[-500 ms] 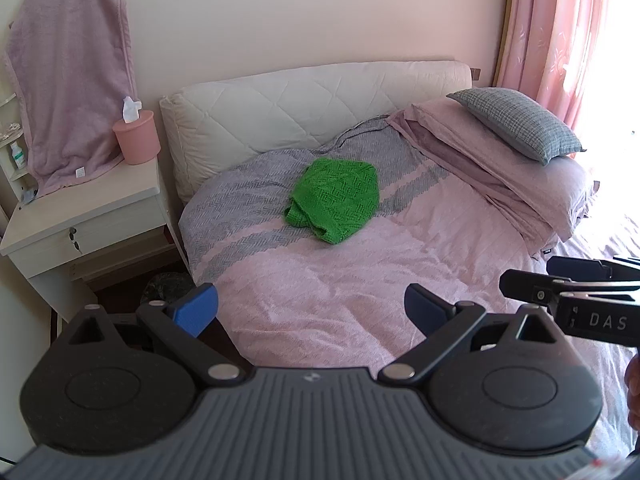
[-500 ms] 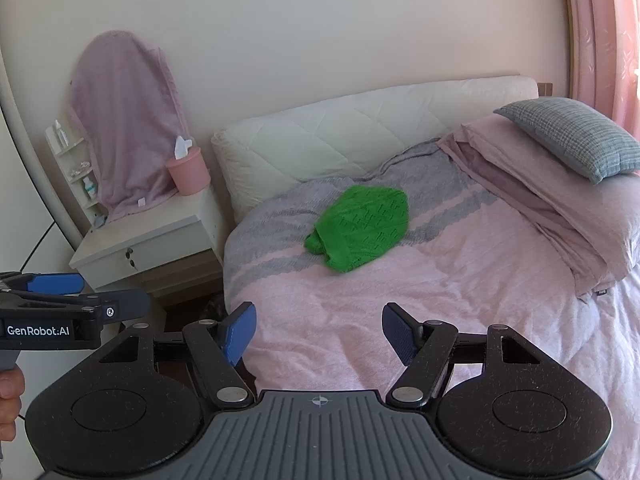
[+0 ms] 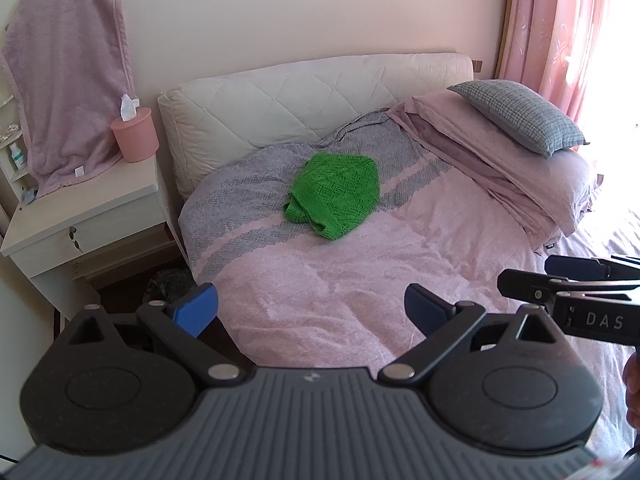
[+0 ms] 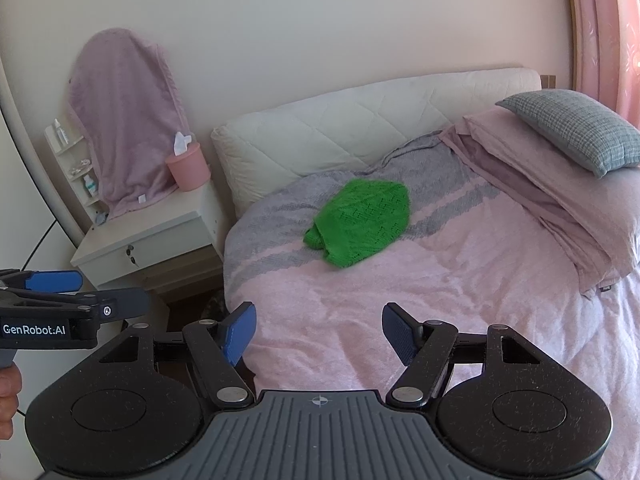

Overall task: Fold clothes
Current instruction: 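Move both grippers toward the green knitted vest on the bed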

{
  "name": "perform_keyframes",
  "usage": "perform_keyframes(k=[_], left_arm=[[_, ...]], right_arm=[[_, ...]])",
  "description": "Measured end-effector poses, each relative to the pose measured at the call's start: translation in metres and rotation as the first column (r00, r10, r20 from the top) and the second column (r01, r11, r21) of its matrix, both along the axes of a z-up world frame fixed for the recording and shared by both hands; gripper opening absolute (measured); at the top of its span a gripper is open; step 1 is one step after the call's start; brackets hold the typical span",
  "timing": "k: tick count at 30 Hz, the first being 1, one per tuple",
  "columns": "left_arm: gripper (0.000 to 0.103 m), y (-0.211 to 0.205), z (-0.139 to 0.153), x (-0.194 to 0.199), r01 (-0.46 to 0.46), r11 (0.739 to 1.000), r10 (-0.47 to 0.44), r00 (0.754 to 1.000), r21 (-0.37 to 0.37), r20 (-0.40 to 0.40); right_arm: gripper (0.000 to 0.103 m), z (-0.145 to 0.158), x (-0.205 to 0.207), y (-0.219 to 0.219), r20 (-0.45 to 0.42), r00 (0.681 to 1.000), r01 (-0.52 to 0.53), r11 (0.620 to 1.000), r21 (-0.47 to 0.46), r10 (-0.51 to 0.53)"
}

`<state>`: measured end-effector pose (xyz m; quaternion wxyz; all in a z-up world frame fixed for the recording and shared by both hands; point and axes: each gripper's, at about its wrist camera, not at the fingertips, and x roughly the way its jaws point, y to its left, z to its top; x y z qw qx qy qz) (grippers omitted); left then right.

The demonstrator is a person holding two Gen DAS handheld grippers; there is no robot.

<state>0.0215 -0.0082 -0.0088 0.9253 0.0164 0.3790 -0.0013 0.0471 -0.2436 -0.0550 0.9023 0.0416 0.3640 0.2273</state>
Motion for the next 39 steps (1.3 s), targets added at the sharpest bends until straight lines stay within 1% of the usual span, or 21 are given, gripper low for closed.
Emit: perform_keyframes(k=[13, 19, 25, 31, 35, 39], left_arm=[[0.098, -0.01, -0.003, 0.011, -0.004, 1.0, 0.004, 1.0, 0.018, -0.021], [0.098, -0.008, -0.014, 0.025, 0.01, 1.0, -0.01, 0.999, 0.011, -0.052], [0.098, 0.004, -0.029, 0.05, 0.027, 1.0, -0.028, 0.996, -0.006, -0.085], [0.098, 0.023, -0.049, 0.097, 0.066, 0.997, -0.069, 0.99, -0.03, -0.126], [0.098, 0.041, -0.073, 0.146, 0.099, 0.994, -0.107, 0.979, -0.053, -0.174], [0.097, 0.065, -0.096, 0.2, 0.111, 0.992, -0.122, 0.967, -0.061, -0.225]], right_arm=[[0.067, -0.008, 0.01, -0.013, -0.018, 1.0, 0.002, 1.0, 0.023, -0.001], [0.067, -0.015, 0.019, -0.014, -0.041, 0.999, 0.031, 0.999, 0.023, -0.03], [0.067, -0.024, 0.036, -0.008, -0.065, 0.996, 0.065, 0.998, 0.001, -0.065], [0.067, -0.033, 0.065, 0.01, -0.079, 0.991, 0.106, 0.994, -0.027, -0.108], [0.067, -0.048, 0.097, 0.026, -0.108, 0.984, 0.141, 0.989, -0.039, -0.144], [0.067, -0.069, 0.139, 0.048, -0.163, 0.968, 0.184, 0.982, -0.047, -0.189]])
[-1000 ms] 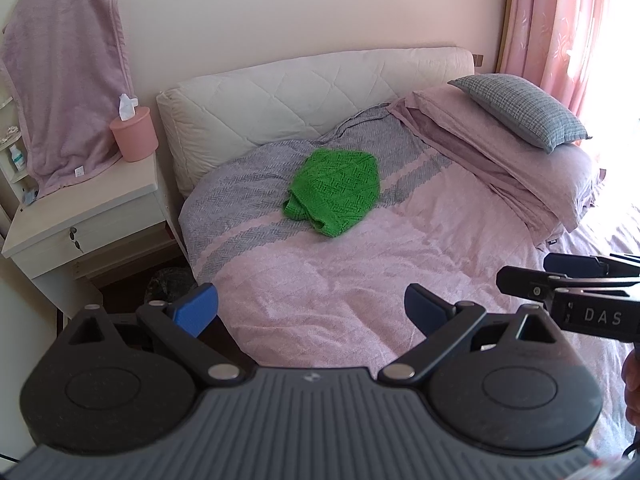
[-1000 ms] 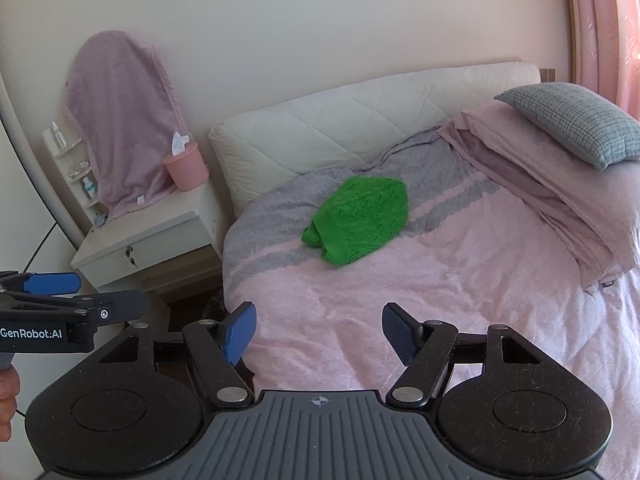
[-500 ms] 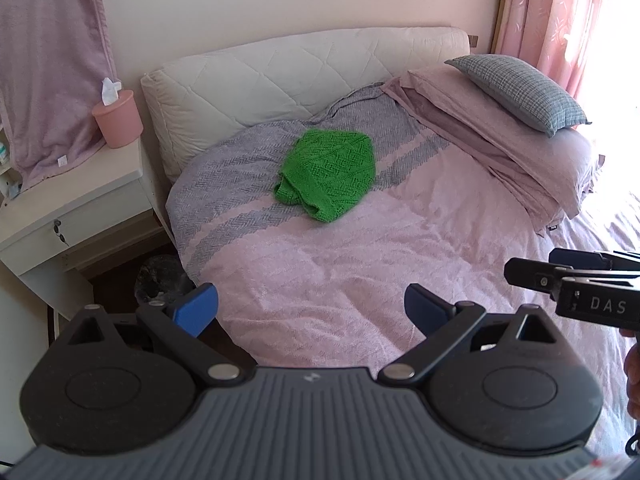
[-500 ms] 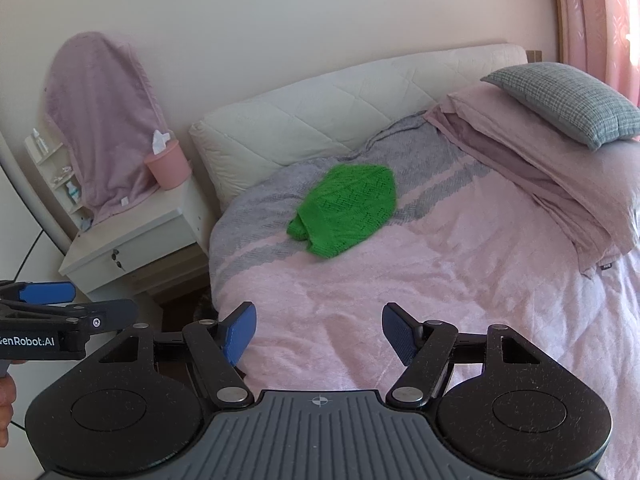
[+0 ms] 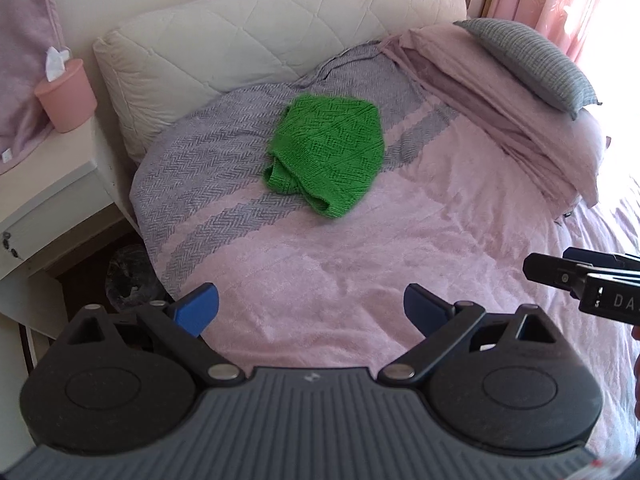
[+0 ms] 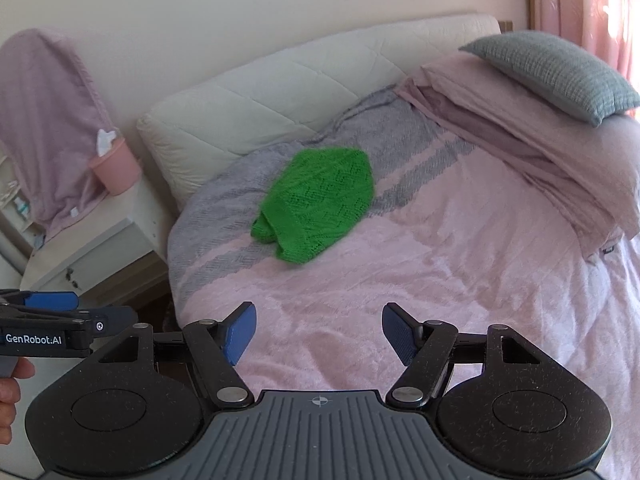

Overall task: Fold clothes
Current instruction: 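Move both grippers toward the green knitted vest on the bed, then grasp the green vest with both grippers and lift it off the bed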

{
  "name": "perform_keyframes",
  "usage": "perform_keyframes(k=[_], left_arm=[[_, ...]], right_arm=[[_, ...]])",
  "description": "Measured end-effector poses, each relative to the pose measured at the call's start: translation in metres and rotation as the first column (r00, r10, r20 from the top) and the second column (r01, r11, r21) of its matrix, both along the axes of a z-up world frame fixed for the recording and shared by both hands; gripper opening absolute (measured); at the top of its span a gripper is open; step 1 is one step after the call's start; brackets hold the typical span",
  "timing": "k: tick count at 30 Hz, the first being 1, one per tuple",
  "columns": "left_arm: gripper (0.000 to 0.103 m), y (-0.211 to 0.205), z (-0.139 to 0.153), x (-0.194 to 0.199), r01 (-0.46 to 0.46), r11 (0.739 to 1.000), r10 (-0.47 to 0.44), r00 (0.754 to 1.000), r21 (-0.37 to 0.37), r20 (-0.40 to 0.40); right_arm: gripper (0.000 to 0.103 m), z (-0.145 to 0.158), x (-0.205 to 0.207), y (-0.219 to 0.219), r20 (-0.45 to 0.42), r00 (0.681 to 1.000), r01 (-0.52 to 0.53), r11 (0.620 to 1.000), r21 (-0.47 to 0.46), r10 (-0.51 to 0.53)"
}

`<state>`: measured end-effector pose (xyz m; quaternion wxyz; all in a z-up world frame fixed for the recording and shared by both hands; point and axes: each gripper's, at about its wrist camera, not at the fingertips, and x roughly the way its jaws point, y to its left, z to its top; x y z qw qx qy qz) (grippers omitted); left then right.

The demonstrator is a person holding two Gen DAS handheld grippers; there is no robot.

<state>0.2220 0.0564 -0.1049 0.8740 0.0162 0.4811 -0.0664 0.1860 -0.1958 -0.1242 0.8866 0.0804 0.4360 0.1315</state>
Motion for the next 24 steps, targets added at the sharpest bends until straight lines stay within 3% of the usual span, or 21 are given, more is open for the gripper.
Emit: perform_keyframes(k=[15, 24], left_arm=[[0.087, 0.061, -0.11, 0.22, 0.062, 0.998, -0.059, 0.992, 0.024, -0.114], [0.086, 0.049, -0.175, 0.308, 0.084, 0.996, -0.086, 0.983, -0.02, -0.159]], right_arm=[[0.067, -0.106, 0.186, 0.094, -0.078, 0.996, 0.039, 0.995, -0.096, -0.047], [0.067, -0.178, 0.271, 0.087, -0.167, 0.969, 0.176, 0.984, -0.043, -0.18]])
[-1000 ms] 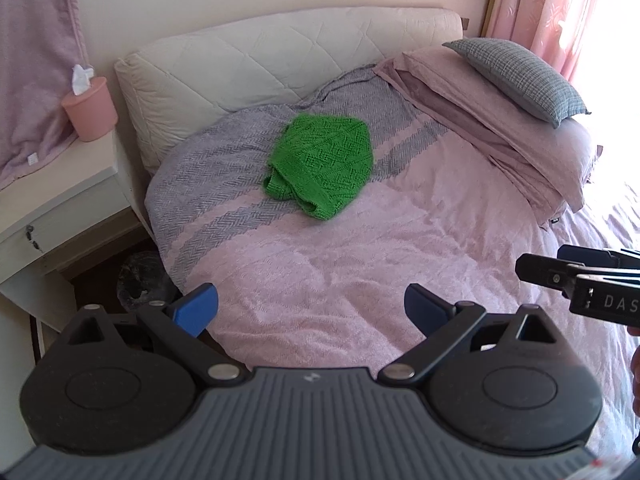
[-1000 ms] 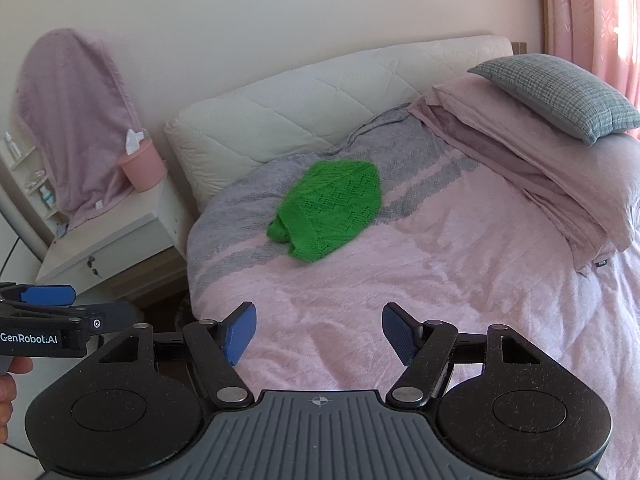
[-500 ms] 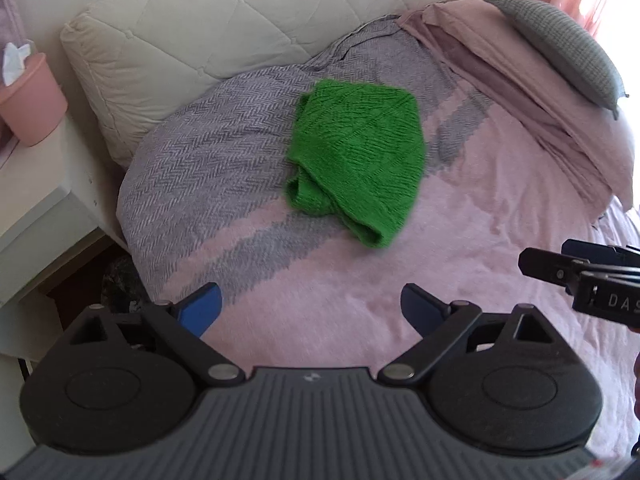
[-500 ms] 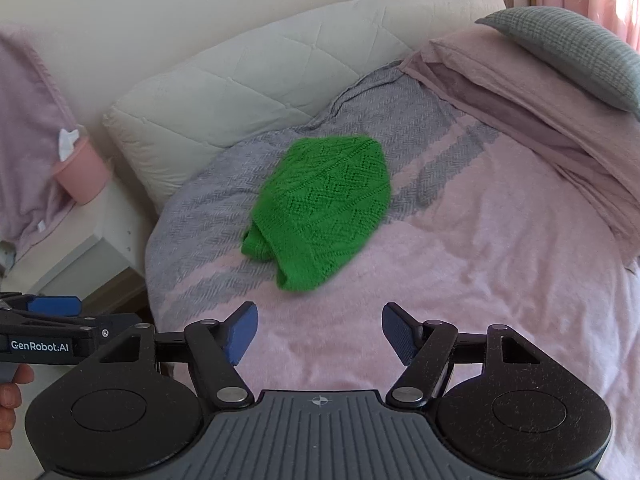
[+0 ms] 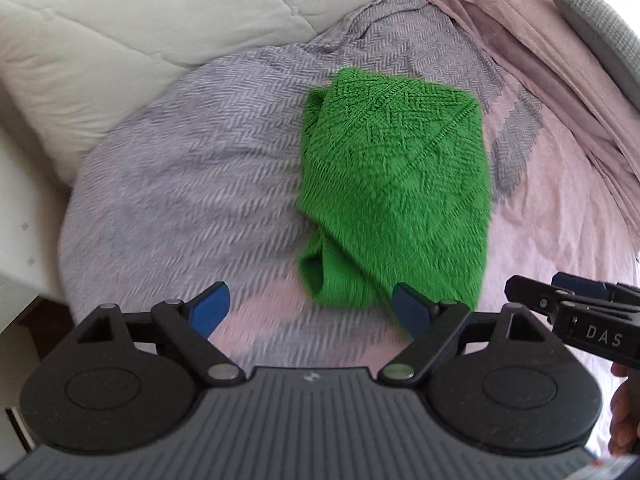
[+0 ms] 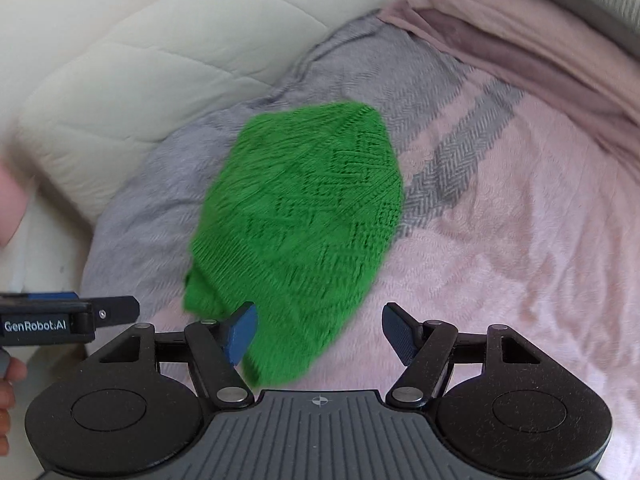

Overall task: Fold clothes
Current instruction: 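Grasp the green vest with both grippers and lift it off the bed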

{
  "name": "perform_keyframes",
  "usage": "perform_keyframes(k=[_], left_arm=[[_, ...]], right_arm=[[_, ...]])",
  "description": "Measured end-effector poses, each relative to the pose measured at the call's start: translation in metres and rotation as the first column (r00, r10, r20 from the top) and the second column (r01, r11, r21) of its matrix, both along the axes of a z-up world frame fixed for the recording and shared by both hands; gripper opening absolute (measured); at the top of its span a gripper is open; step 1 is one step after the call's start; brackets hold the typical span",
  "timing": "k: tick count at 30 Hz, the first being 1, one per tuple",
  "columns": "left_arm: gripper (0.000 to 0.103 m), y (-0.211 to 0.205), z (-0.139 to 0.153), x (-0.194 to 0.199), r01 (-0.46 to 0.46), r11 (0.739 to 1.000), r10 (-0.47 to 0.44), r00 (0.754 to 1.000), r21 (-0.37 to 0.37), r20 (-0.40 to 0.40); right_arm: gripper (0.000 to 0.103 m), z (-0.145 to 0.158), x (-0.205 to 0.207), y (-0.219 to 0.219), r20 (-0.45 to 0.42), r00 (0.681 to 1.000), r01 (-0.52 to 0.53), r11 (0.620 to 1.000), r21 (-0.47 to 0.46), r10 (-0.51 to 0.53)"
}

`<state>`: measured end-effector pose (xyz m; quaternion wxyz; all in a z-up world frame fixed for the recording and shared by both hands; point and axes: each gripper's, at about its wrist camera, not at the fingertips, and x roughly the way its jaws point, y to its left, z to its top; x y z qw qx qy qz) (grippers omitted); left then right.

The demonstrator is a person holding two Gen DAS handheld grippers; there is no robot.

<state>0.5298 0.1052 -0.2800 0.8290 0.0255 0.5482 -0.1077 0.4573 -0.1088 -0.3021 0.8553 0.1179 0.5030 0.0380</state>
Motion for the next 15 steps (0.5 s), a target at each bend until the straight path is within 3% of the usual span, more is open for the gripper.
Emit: perform_keyframes(k=[6, 13, 14, 15], left_arm=[[0.086, -0.016, -0.038, 0.053, 0.014, 0.999, -0.014, 1.0, -0.052, -0.013], [0.086, -0.03, -0.063, 0.086, 0.038, 0.994, -0.043, 0.998, -0.104, -0.042], [0.085, -0.033, -0.064, 0.087, 0.045, 0.994, -0.05, 0.998, -0.103, -0.046], [0.076, -0.036, -0.065, 0.087, 0.058, 0.993, -0.063, 0.997, -0.107, -0.048]], right_arm=[[0.067, -0.044, 0.035, -0.012, -0.068, 0.994, 0.092, 0.995, 0.038, -0.089], [0.066, -0.084, 0.057, -0.03, -0.091, 0.976, 0.214, 0.954, 0.21, -0.199], [0.044, -0.086, 0.058, -0.03, -0.082, 0.978, 0.207, 0.953, 0.219, -0.194], [0.01, -0.084, 0.059, -0.029, -0.065, 0.982, 0.187, 0.959, 0.215, -0.177]])
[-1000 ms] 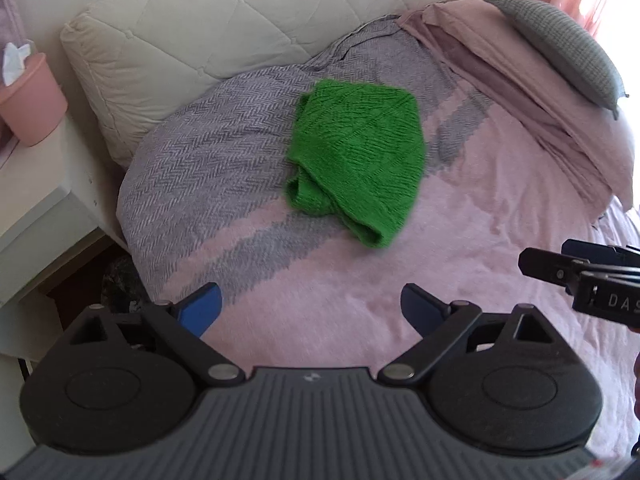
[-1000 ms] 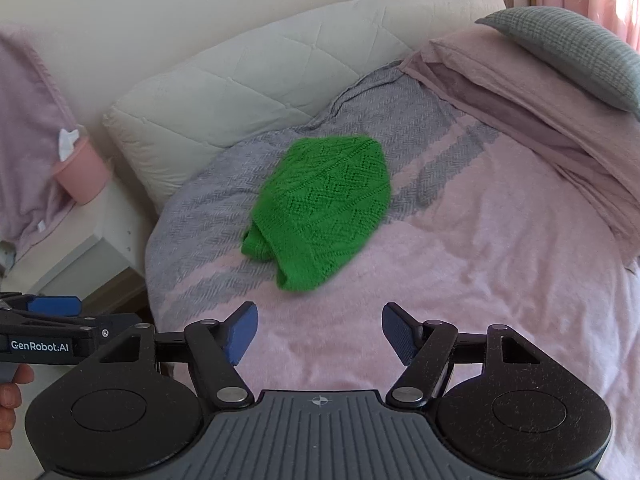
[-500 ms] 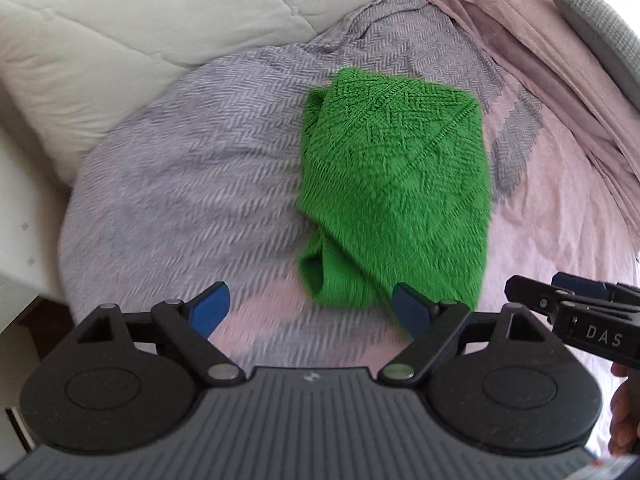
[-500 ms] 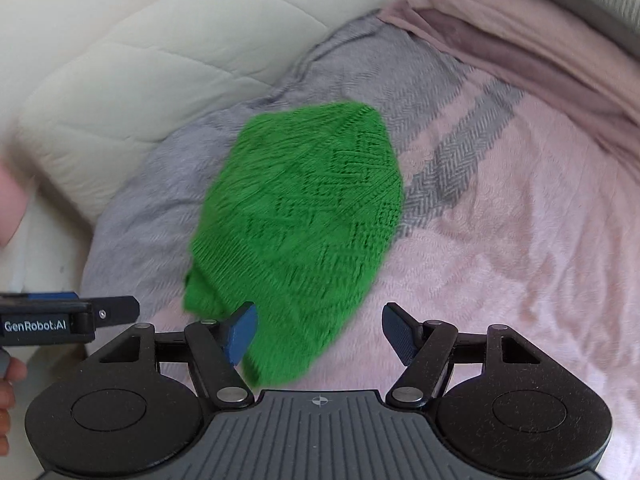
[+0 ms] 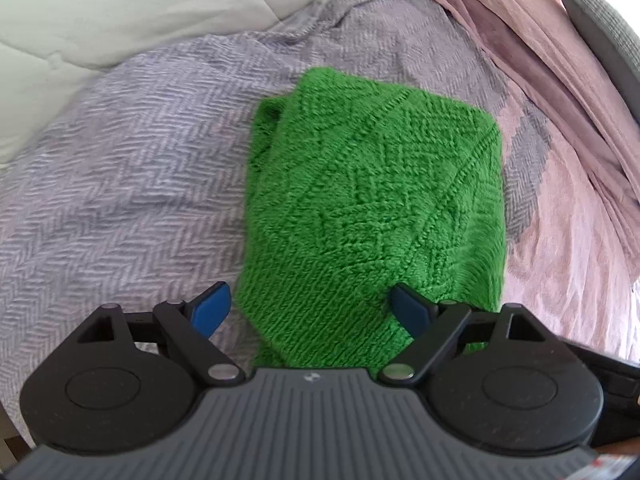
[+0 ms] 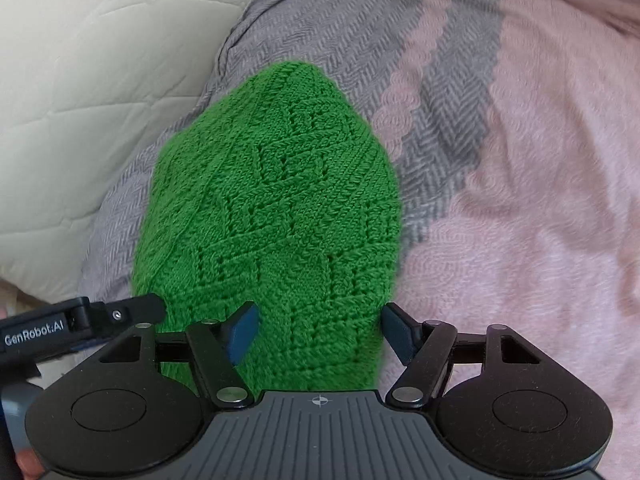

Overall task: Fold clothes
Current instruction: 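Grasp the green vest with both grippers and lift it off the bed, then lower the vest onto the open bed area and open both grippers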

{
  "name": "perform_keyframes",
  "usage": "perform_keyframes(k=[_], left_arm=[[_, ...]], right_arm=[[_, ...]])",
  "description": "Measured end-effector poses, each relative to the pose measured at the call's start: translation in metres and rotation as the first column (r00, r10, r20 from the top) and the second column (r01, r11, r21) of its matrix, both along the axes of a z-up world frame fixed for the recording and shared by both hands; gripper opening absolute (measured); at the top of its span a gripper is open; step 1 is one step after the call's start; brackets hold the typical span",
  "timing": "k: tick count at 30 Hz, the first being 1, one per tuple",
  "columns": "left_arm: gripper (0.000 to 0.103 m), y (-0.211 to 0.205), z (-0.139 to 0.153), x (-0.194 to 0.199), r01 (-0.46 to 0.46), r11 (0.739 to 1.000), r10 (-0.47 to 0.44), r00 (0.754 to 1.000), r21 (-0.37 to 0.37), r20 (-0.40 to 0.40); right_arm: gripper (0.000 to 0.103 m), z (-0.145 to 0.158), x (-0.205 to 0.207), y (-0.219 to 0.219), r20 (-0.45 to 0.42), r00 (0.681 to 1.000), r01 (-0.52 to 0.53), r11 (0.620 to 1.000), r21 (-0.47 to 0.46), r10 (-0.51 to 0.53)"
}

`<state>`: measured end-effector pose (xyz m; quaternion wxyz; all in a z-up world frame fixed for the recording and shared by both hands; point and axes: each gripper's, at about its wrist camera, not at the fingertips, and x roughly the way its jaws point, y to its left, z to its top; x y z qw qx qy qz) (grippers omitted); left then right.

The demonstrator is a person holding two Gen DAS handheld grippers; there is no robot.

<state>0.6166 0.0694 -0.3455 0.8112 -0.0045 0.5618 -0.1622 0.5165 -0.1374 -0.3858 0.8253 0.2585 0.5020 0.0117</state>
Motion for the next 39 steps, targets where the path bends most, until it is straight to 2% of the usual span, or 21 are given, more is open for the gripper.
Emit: perform_keyframes(k=[1, 2, 4, 7, 8, 9, 10, 15, 20, 23, 27, 29, 31, 34, 35, 36, 37, 38, 39], left_arm=[[0.061, -0.003, 0.0, -0.001, 0.017, 1.0, -0.017, 1.0, -0.01, 0.002], [0.057, -0.008, 0.002, -0.002, 0.038, 0.999, -0.038, 0.999, -0.008, 0.012], [0.04, -0.018, 0.007, -0.005, 0.082, 0.996, -0.082, 0.996, 0.024, 0.044], [0.023, -0.029, 0.021, -0.011, 0.123, 0.991, -0.126, 0.988, 0.043, 0.085], [0.019, -0.029, 0.028, -0.013, 0.129, 0.991, -0.13, 0.987, 0.023, 0.098], [0.005, -0.031, 0.036, -0.016, 0.135, 0.991, -0.134, 0.985, -0.001, 0.107], [0.0, -0.033, 0.046, -0.018, 0.145, 0.989, -0.141, 0.983, -0.023, 0.117], [0.0, -0.053, 0.105, -0.042, 0.215, 0.973, -0.191, 0.954, -0.086, 0.23], [0.0, -0.078, 0.173, -0.091, 0.303, 0.94, -0.236, 0.91, -0.157, 0.341], [0.0, -0.098, 0.212, -0.131, 0.382, 0.904, -0.284, 0.872, -0.191, 0.399], [0.0, -0.135, 0.258, -0.196, 0.5, 0.843, -0.375, 0.811, -0.2, 0.449], [0.0, -0.154, 0.275, -0.233, 0.557, 0.802, -0.417, 0.782, -0.217, 0.463], [0.0, -0.17, 0.286, -0.267, 0.601, 0.765, -0.455, 0.758, -0.232, 0.466], [0.0, -0.196, 0.296, -0.323, 0.661, 0.715, -0.525, 0.723, -0.23, 0.449], [0.001, -0.205, 0.297, -0.341, 0.678, 0.701, -0.551, 0.713, -0.222, 0.435], [0.002, -0.213, 0.298, -0.359, 0.693, 0.688, -0.574, 0.702, -0.216, 0.422], [0.004, -0.221, 0.298, -0.379, 0.705, 0.68, -0.596, 0.692, -0.203, 0.406], [0.006, -0.229, 0.296, -0.398, 0.717, 0.672, -0.62, 0.682, -0.188, 0.387], [0.01, -0.237, 0.292, -0.414, 0.728, 0.664, -0.64, 0.673, -0.174, 0.371]], right_arm=[[0.011, 0.004, 0.0, 0.003, 0.013, 1.0, -0.022, 0.999, -0.024, 0.022], [0.009, 0.011, -0.001, 0.006, 0.035, 0.998, -0.047, 0.997, -0.053, 0.049], [0.008, 0.029, -0.008, 0.009, 0.098, 0.992, -0.075, 0.994, -0.081, 0.083], [0.007, 0.063, -0.022, -0.002, 0.198, 0.98, -0.033, 0.999, -0.006, 0.034], [0.006, 0.077, -0.027, -0.007, 0.231, 0.973, -0.018, 1.0, 0.019, 0.013], [0.006, 0.09, -0.031, -0.011, 0.263, 0.965, -0.005, 0.999, 0.035, -0.005], [0.006, 0.105, -0.036, -0.015, 0.295, 0.955, 0.007, 0.999, 0.045, -0.02], [0.005, 0.18, -0.07, -0.036, 0.457, 0.885, 0.063, 0.996, 0.069, -0.088], [0.005, 0.26, -0.129, -0.068, 0.604, 0.779, 0.156, 0.985, 0.067, -0.165], [0.005, 0.308, -0.177, -0.09, 0.678, 0.706, 0.221, 0.973, 0.065, -0.205], [0.005, 0.372, -0.256, -0.117, 0.773, 0.595, 0.315, 0.949, 0.027, -0.22], [0.005, 0.399, -0.299, -0.13, 0.799, 0.559, 0.371, 0.929, -0.002, -0.222], [0.005, 0.417, -0.344, -0.142, 0.811, 0.542, 0.424, 0.905, -0.038, -0.22], [0.005, 0.433, -0.409, -0.158, 0.809, 0.541, 0.505, 0.858, -0.094, -0.23], [0.006, 0.436, -0.429, -0.164, 0.796, 0.553, 0.535, 0.838, -0.113, -0.246], [0.008, 0.437, -0.445, -0.17, 0.77, 0.581, 0.557, 0.818, -0.141, -0.264], [0.009, 0.434, -0.457, -0.178, 0.727, 0.625, 0.579, 0.793, -0.189, -0.283], [0.022, 0.43, -0.465, -0.186, 0.657, 0.692, 0.583, 0.768, -0.264, -0.299], [0.056, 0.42, -0.472, -0.19, 0.544, 0.776, 0.561, 0.744, -0.364, -0.32]])
